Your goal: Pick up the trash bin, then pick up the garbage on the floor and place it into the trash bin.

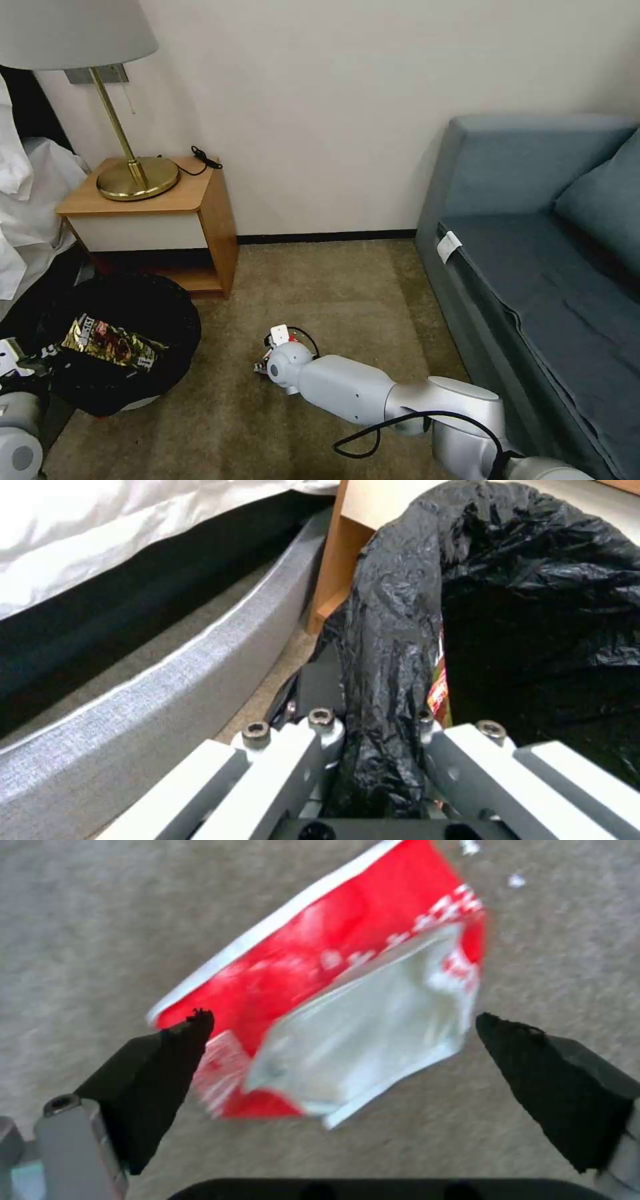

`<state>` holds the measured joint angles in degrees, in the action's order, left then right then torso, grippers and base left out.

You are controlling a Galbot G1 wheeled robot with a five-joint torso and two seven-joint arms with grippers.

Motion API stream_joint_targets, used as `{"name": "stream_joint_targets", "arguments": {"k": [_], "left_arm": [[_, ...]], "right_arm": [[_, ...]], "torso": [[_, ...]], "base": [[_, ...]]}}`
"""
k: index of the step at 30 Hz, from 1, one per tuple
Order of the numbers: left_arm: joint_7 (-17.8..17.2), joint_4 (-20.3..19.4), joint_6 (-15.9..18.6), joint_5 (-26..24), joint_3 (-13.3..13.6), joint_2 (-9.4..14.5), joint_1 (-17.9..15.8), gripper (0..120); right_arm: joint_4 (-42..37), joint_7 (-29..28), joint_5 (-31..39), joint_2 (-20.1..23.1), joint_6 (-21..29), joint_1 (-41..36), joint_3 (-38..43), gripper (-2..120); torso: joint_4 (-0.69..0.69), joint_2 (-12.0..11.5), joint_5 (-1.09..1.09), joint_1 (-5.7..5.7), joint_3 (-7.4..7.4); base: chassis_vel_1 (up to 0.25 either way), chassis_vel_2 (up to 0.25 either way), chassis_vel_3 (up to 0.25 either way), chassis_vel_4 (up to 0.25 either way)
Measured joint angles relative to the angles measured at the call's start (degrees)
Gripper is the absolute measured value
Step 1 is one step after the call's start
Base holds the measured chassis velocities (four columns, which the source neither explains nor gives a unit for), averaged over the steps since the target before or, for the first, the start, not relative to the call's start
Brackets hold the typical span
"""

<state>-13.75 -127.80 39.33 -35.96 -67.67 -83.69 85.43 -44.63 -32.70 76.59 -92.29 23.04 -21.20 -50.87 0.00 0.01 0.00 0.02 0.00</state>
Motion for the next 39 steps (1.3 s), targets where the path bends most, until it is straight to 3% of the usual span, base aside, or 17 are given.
{"name": "stream_joint_targets", "arguments": {"k": [7,18,39], "left_arm": [[0.1,0.7,-0.2,0.2,0.2,0.0,-0.4,4],[0.2,1.0,-0.3,1.0,0.7,-0.2,-0.7,4],[0.2,1.6,-0.2,1.2,0.8,0.3,-1.1,4]], "right_arm": [[2.5,2.5,-2.5,0.1,-0.7,0.2,1.2,100],[5.9,5.7,-6.2,0.1,-1.3,-0.1,1.3,77],[-0.6,4.7,-7.6,0.1,-0.5,-0.1,-1.5,0]], "torso": [[0.00,0.0,0.00,0.00,0.00],[0.00,0.0,0.00,0.00,0.00],[0.00,0.0,0.00,0.00,0.00]], "base": [[0.000,0.000,0.000,0.000],[0.000,0.000,0.000,0.000],[0.000,0.000,0.000,0.000]]}}
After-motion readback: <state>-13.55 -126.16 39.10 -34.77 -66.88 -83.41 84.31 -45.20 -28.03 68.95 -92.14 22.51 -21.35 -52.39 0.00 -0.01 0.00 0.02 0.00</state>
